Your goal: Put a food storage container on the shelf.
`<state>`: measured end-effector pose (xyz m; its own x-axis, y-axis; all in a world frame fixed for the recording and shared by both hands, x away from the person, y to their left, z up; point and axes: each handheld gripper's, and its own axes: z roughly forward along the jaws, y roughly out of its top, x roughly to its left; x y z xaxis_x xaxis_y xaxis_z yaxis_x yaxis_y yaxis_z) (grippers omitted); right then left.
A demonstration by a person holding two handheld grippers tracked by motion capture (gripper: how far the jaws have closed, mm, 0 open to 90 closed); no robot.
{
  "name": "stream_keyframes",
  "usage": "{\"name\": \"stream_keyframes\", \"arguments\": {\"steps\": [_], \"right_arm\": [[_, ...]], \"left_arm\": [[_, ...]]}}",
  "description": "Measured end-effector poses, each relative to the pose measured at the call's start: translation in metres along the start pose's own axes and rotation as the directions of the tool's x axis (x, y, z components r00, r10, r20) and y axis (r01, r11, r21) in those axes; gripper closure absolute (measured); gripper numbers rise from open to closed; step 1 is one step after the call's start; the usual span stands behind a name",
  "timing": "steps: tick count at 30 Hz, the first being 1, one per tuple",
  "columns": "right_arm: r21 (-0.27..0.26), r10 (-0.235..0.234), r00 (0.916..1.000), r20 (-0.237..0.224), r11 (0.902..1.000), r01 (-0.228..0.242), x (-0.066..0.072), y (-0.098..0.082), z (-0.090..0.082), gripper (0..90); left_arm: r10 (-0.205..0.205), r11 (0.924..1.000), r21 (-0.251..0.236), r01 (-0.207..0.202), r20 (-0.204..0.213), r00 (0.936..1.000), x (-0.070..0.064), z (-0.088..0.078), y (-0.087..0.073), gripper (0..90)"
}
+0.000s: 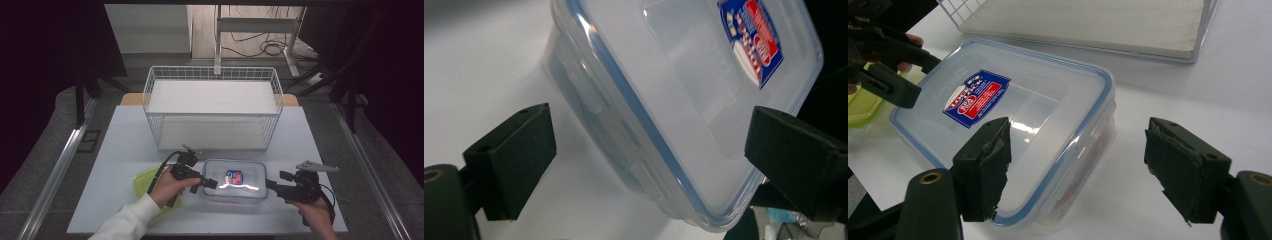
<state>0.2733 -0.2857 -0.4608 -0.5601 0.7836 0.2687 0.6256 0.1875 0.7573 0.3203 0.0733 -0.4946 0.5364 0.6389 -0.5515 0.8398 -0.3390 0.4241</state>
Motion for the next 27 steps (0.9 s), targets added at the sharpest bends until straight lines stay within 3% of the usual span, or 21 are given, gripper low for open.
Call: {"name": "stream_keyframes", "arguments": {"steps": [5,10,19,23,24,27], "right_arm": [[0.0,0.002,1.0,0.0,1.0,-0.002,0.0,-0.001,0.002,26.7],[0.02,0.037,0.9987,-0.033,0.9991,-0.037,-0.004,-0.002,0.007,23.8],[0.089,0.105,0.9869,-0.123,0.9915,-0.094,-0.011,-0.003,0.024,19.6],[0.109,0.128,0.9796,-0.155,0.9877,-0.111,-0.014,-0.003,0.032,19.5],[0.124,0.144,0.974,-0.175,0.9847,-0.123,-0.015,-0.002,0.037,19.4],[0.153,0.163,0.9693,-0.184,0.9789,-0.136,-0.018,-0.001,0.045,18.9]], "left_arm": [[0.005,0.9997,0.025,-0.006,0.037,0.9993,0.001,0.005,0.0,8.0],[-0.003,0.9998,0.02,0.001,0.08,0.9968,0.002,0.008,0.001,11.3],[0.019,0.9997,0.012,-0.02,0.07,0.9973,0.002,0.004,0.001,14.8],[0.006,0.9999,-0.009,-0.005,0.07,0.9975,0.003,0.002,0.001,19.2],[0.005,1.0,-0.004,-0.005,0.072,0.9974,0.005,0.002,0.002,19.1],[-0.001,1.0,-0.009,0.002,0.069,0.9976,0.004,0.002,0.002,18.8]]}}
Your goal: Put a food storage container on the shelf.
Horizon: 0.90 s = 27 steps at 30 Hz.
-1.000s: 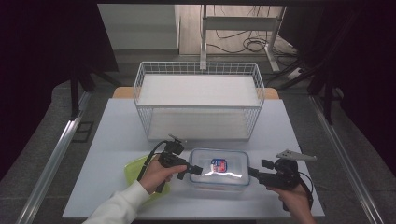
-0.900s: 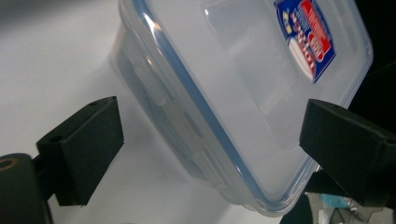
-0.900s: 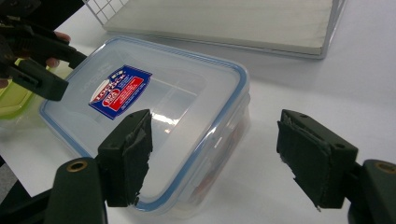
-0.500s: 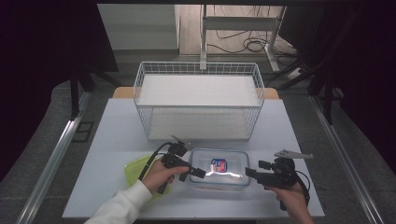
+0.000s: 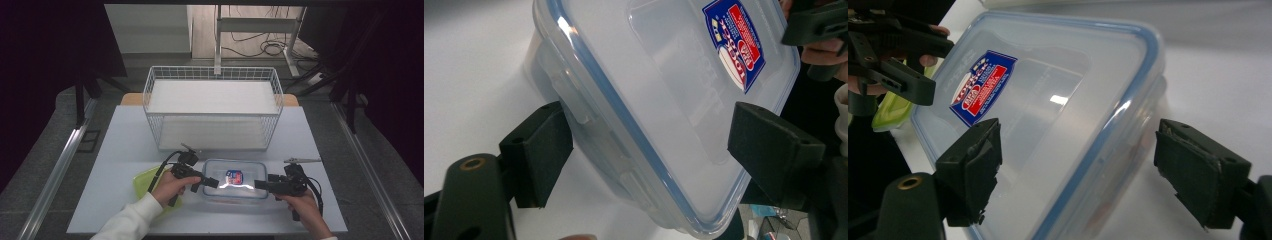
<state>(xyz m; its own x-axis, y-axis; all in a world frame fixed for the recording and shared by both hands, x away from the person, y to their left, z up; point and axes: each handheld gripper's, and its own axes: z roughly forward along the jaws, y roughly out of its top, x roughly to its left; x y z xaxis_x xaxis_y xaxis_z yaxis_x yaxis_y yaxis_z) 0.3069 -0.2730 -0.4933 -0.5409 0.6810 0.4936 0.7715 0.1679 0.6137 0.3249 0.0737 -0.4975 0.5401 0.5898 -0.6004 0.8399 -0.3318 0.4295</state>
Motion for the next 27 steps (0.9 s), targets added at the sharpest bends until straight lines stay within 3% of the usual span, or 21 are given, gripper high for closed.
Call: {"name": "stream_keyframes", "arguments": {"steps": [1,2,4,8,15,22,27], "right_arm": [[0.0,0.0,1.0,0.0,1.0,0.0,0.0,0.0,0.0,18.9],[0.013,0.031,0.9988,-0.038,0.9995,-0.031,-0.003,0.002,0.005,19.0],[0.027,0.055,0.9971,-0.052,0.9982,-0.054,-0.005,0.004,0.01,16.1],[0.055,0.105,0.9918,-0.073,0.9933,-0.101,-0.01,0.006,0.01,19.5],[0.039,0.107,0.9915,-0.074,0.9938,-0.104,-0.011,0.005,-0.001,33.6],[0.025,0.118,0.9897,-0.081,0.9929,-0.116,-0.012,0.003,-0.002,36.0],[0.004,0.099,0.9922,-0.076,0.9951,-0.099,-0.008,0.001,-0.006,37.9]], "left_arm": [[0.0,1.0,0.0,0.0,0.0,1.0,0.0,0.0,0.0,18.8],[-0.002,1.0,0.0,0.002,0.0,1.0,0.0,0.0,0.0,18.9],[0.002,1.0,0.003,-0.002,-0.002,1.0,0.0,0.0,0.0,19.0],[-0.006,0.9999,-0.01,0.006,-0.009,0.9999,-0.001,-0.001,0.0,20.0],[-0.008,0.9997,-0.022,0.008,-0.016,0.9998,-0.002,-0.001,0.0,21.0],[-0.006,0.9994,-0.034,0.006,-0.02,0.9998,-0.003,-0.001,-0.002,22.0],[0.02,0.9988,-0.045,-0.021,-0.023,0.9995,-0.005,-0.007,-0.006,25.6]]}}
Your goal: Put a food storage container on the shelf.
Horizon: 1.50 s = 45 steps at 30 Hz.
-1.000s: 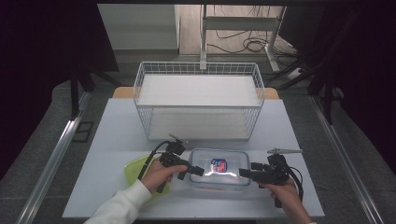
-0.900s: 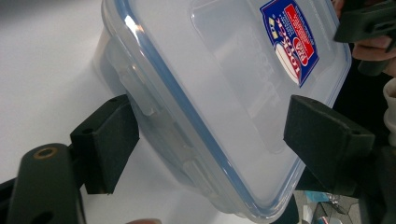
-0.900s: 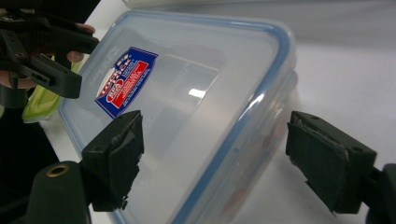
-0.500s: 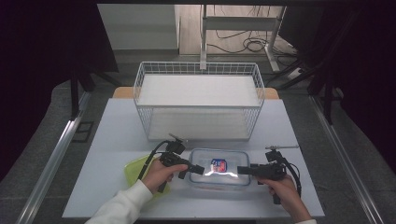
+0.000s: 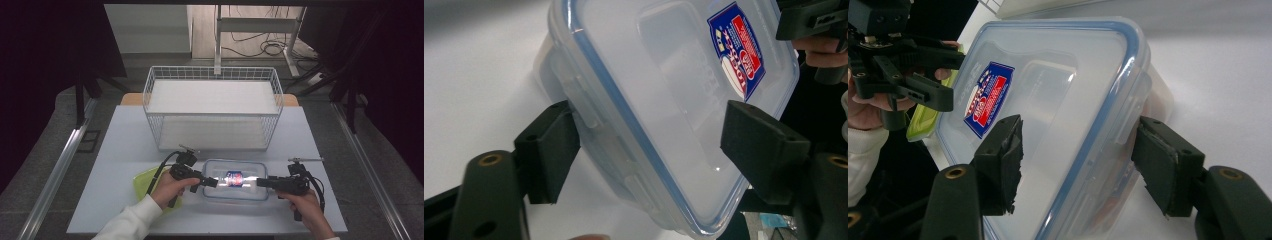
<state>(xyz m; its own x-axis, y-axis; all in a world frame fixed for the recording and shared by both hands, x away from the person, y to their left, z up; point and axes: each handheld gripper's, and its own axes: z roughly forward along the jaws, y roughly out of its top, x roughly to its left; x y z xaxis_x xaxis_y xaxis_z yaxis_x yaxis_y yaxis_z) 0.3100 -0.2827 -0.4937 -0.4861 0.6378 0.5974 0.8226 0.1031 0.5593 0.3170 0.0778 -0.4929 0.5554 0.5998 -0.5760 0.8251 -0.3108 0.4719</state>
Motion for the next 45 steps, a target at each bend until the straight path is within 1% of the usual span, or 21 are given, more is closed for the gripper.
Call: {"name": "stream_keyframes", "arguments": {"steps": [2,3,4,5,6,8,11,12,14,15,16,17,21,25,29,36,38,40,45], "right_arm": [[-0.019,-0.02,0.9998,0.005,0.9996,0.02,0.004,-0.004,-0.003,39.7],[-0.024,-0.023,0.9997,0.004,0.9994,0.024,0.004,-0.004,-0.004,40.4],[-0.03,-0.033,0.9995,0.005,0.999,0.033,0.005,-0.005,-0.005,40.9],[-0.03,-0.033,0.9995,0.005,0.999,0.033,0.005,-0.005,-0.005,40.9],[-0.034,-0.036,0.9993,0.004,0.9988,0.036,0.006,-0.006,-0.006,41.3],[-0.043,-0.052,0.9986,0.01,0.9977,0.053,0.008,-0.008,-0.007,41.9],[-0.055,-0.065,0.9978,0.017,0.9964,0.065,0.011,-0.011,-0.009,42.4],[-0.057,-0.071,0.9973,0.019,0.9958,0.072,0.012,-0.012,-0.009,42.5],[-0.068,-0.08,0.9965,0.025,0.9944,0.082,0.014,-0.014,-0.011,43.2],[-0.068,-0.08,0.9965,0.025,0.9944,0.082,0.014,-0.014,-0.011,43.2],[-0.067,-0.082,0.9963,0.025,0.9943,0.083,0.014,-0.014,-0.011,43.4],[-0.074,-0.082,0.9963,0.026,0.9937,0.084,0.015,-0.016,-0.012,44.1],[-0.081,-0.087,0.9959,0.027,0.9928,0.089,0.016,-0.017,-0.013,44.7],[-0.087,-0.093,0.9953,0.026,0.9916,0.095,0.017,-0.019,-0.014,45.5],[-0.092,-0.088,0.9959,0.019,0.9917,0.09,0.017,-0.02,-0.015,46.4],[-0.094,-0.096,0.9953,0.012,0.9908,0.097,0.017,-0.021,-0.017,47.1],[-0.098,-0.093,0.9956,0.008,0.9908,0.094,0.017,-0.022,-0.017,47.7],[-0.101,-0.095,0.9954,0.006,0.9903,0.096,0.017,-0.022,-0.018,47.8],[-0.108,-0.087,0.9962,0.007,0.9903,0.087,0.017,-0.023,-0.018,48.4]], "left_arm": [[0.008,0.9999,-0.008,-0.008,-0.003,1.0,-0.002,-0.002,-0.002,28.7],[0.02,0.9998,-0.007,-0.02,-0.011,0.9997,-0.004,-0.004,-0.002,29.5],[0.02,0.9998,-0.007,-0.02,-0.011,0.9997,-0.004,-0.004,-0.002,30.2],[0.025,0.9996,-0.013,-0.026,-0.012,0.9996,-0.005,-0.005,-0.003,30.2],[0.039,0.9992,-0.009,-0.039,-0.017,0.9991,-0.006,-0.006,-0.004,30.9],[0.033,0.9992,-0.022,-0.033,-0.016,0.9993,-0.007,-0.007,-0.005,32.7],[0.038,0.9986,-0.035,-0.038,-0.013,0.9992,-0.008,-0.009,-0.008,35.8],[0.028,0.9985,-0.047,-0.028,-0.011,0.9996,-0.008,-0.01,-0.01,35.8],[0.041,0.9979,-0.049,-0.041,-0.01,0.9991,-0.008,-0.011,-0.011,37.5],[0.035,0.9976,-0.06,-0.035,-0.01,0.9993,-0.009,-0.011,-0.012,37.5],[0.04,0.9971,-0.064,-0.041,-0.012,0.9991,-0.01,-0.011,-0.013,37.7],[0.053,0.9967,-0.061,-0.054,-0.015,0.9985,-0.01,-0.013,-0.014,38.4],[0.049,0.9965,-0.068,-0.049,-0.009,0.9988,-0.01,-0.014,-0.015,40.1],[0.061,0.9955,-0.071,-0.062,-0.012,0.998,-0.011,-0.015,-0.017,41.2],[0.062,0.9954,-0.073,-0.062,-0.007,0.998,-0.011,-0.016,-0.017,42.6],[0.067,0.9945,-0.081,-0.066,0.003,0.9978,-0.01,-0.017,-0.019,43.8],[0.063,0.9945,-0.085,-0.062,0.011,0.998,-0.009,-0.018,-0.02,45.7],[0.059,0.9941,-0.091,-0.058,0.013,0.9982,-0.009,-0.018,-0.021,45.9],[0.066,0.9933,-0.095,-0.065,0.003,0.9978,-0.011,-0.018,-0.022,45.9]]}}
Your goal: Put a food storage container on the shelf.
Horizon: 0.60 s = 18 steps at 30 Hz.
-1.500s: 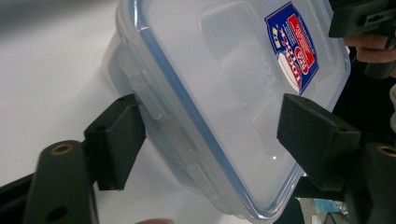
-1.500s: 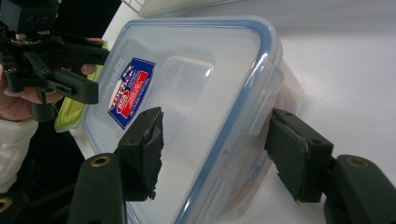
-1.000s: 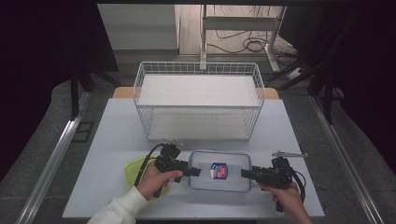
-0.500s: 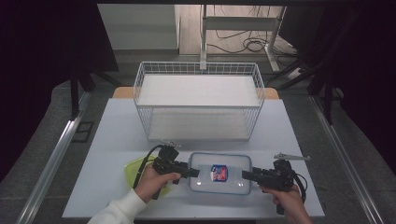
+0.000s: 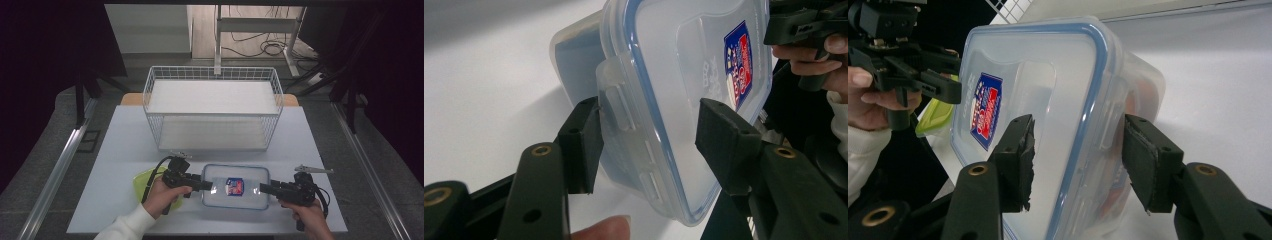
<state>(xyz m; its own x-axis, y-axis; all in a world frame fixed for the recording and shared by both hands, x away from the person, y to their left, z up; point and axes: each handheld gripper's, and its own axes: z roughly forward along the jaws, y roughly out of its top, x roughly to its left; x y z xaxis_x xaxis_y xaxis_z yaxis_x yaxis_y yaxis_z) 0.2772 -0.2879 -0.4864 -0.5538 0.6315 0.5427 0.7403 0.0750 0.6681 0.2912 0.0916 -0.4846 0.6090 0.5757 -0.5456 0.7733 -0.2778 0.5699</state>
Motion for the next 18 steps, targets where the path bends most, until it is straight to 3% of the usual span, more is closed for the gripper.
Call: {"name": "stream_keyframes", "arguments": {"steps": [10,18], "right_arm": [[-0.028,0.056,0.9984,0.001,0.998,-0.056,0.003,-0.003,-0.002,50.8],[-0.033,0.056,0.9984,0.0,0.9979,-0.056,0.004,-0.004,-0.005,51.4]], "left_arm": [[0.007,0.9999,-0.011,-0.008,-0.034,0.9994,-0.009,-0.002,-0.003,46.2],[0.01,0.9997,-0.021,-0.011,-0.035,0.9993,-0.011,-0.003,-0.004,47.3]]}}
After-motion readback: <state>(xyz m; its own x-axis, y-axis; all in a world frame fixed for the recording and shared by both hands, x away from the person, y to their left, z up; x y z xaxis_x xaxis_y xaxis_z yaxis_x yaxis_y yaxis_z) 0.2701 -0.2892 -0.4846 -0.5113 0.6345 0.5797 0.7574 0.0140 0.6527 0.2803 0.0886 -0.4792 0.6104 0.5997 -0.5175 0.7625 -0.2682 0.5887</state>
